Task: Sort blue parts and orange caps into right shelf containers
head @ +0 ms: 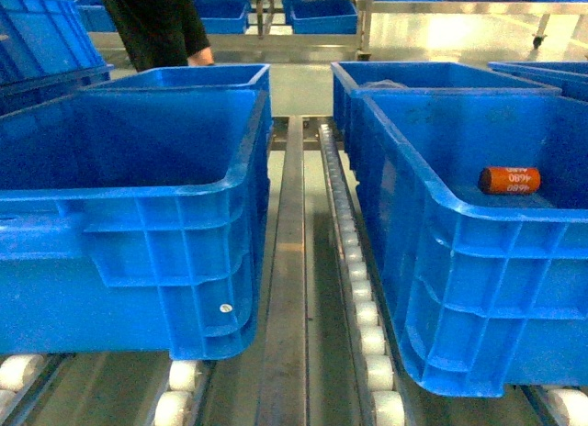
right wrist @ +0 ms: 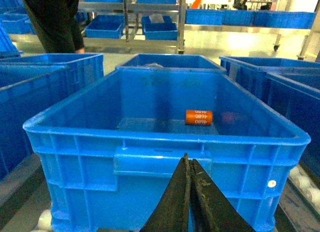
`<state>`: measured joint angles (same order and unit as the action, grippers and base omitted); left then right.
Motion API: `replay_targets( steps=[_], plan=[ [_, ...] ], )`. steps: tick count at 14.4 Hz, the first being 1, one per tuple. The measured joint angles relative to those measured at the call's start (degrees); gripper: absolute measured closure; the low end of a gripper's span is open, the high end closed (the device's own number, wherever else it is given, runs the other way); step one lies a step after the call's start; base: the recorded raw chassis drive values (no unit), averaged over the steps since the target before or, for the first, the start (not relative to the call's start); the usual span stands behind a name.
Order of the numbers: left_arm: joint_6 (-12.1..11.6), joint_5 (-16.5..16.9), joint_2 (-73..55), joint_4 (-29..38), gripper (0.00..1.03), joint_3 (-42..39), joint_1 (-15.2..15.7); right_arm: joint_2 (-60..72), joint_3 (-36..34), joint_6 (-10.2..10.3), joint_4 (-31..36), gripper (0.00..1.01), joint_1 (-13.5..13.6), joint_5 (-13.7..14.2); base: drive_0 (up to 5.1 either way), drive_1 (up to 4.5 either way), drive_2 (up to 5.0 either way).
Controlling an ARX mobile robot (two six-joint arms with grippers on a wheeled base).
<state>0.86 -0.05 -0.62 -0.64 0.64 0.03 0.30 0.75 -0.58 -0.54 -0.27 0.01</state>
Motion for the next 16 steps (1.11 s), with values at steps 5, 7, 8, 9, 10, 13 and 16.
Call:
replay_targets(
  steps=[5, 7, 8, 9, 10, 13, 16],
  plan=[
    [0.0, 0.0, 0.0, 0.3, 0.61, 0.0, 0.0, 0.0, 0.0, 0.0, 0.3, 0.53, 0.0, 0.0, 0.0, 0.0, 0.0],
    [0.0, 0.0, 0.0, 0.3, 0.23, 0.0, 0.0, 0.0, 0.0, 0.0, 0.3, 0.13, 0.0, 0.0, 0.0, 0.0, 0.0],
    [-0.1, 0.0, 0.0, 0.3, 0.04, 0.0, 0.0, 0.0, 0.0, 0.1, 0.3, 0.04, 0.0, 0.0, 0.0, 0.0, 0.0],
    [-0.1, 0.0, 0.0, 0.3, 0.06, 0.0, 0.0, 0.0, 0.0, 0.1, 0.3, 0.03, 0.0, 0.0, 0.0, 0.0, 0.0],
    [-0.1, 0.0, 0.0, 0.3, 0.05, 0.0, 0.0, 0.0, 0.0, 0.1, 0.3, 0.03, 0.0, 0.0, 0.0, 0.0, 0.0],
    [-0.1, 0.0, 0.0, 0.3, 0.05, 0.0, 0.0, 0.0, 0.0, 0.1, 0.3, 0.03, 0.0, 0.0, 0.0, 0.0, 0.0],
    [-0.1, 0.0, 0.0, 0.3, 0.05, 0.0, 0.0, 0.0, 0.0, 0.1, 0.3, 0.03, 0.0, 0.0, 0.0, 0.0, 0.0]
  ],
)
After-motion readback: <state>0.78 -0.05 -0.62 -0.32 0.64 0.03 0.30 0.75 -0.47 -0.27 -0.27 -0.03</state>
